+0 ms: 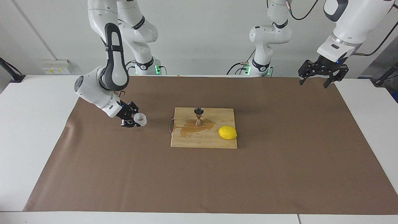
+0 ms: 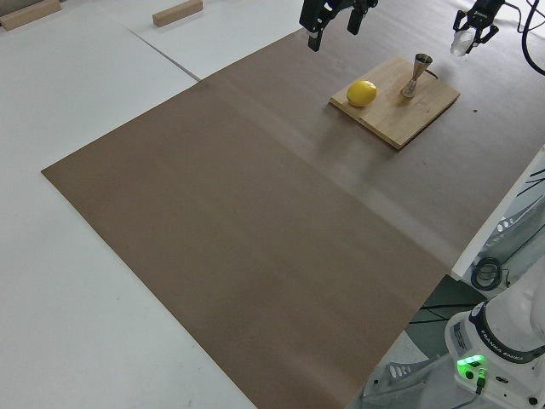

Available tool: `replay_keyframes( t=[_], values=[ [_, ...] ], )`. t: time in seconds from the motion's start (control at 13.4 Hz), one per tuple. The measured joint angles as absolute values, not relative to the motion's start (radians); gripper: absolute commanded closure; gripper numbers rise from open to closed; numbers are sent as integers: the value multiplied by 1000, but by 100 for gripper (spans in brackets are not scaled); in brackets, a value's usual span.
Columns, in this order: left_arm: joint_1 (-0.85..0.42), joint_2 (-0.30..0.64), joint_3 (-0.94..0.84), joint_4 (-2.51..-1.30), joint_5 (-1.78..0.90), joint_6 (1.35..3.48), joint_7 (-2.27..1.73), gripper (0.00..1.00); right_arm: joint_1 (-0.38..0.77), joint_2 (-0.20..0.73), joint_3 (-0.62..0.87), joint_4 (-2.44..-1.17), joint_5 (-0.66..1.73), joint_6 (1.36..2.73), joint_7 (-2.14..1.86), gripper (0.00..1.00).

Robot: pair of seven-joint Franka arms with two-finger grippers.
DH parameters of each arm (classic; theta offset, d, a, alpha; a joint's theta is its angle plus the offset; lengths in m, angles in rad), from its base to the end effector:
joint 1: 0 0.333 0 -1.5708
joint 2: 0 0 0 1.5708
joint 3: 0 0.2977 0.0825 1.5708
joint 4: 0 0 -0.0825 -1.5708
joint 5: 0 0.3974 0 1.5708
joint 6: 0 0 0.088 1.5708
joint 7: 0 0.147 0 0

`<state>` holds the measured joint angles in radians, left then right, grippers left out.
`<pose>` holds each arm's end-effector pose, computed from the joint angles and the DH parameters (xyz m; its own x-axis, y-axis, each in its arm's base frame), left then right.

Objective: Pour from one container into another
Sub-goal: 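Lower the white cup onto the table and open the right gripper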

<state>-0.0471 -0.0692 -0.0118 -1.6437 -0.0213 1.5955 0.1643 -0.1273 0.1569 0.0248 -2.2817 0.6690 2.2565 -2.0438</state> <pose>0.5493 -0.0357 0.5716 0.9750 -0.2208 0.0241 -0.2212 -0.9751 0.0168 0.5184 -0.0168 0.2121 0.1103 0.8686 0.4830 0.9939 -0.0945 -0.0570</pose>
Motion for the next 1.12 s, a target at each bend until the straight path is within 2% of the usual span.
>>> replay_keyframes(
  t=[0.15,0.22,0.3,0.37,0.45,0.89,1.12],
  values=[
    [-47,-69,-12,-1644,-21,1595,164,0,-139,168,25,-2282,674,2264,-2066,69],
    [-47,-69,-12,-1644,-21,1595,164,0,-140,168,25,-2282,676,2264,-2069,63],
    [-47,-69,-12,-1644,-21,1595,164,0,-140,168,25,-2282,676,2264,-2069,46],
    [-47,-69,-12,-1644,-21,1595,164,0,-140,168,25,-2282,676,2264,-2069,10],
    [-47,-69,-12,-1644,-21,1595,164,0,-141,168,25,-2282,676,2265,-2069,0],
    [-47,-69,-12,-1644,-21,1595,164,0,-159,162,25,-2277,677,2265,-2069,0],
    [-47,-69,-12,-1644,-21,1595,164,0,-177,119,24,-2273,677,2260,-2069,0]
  ],
)
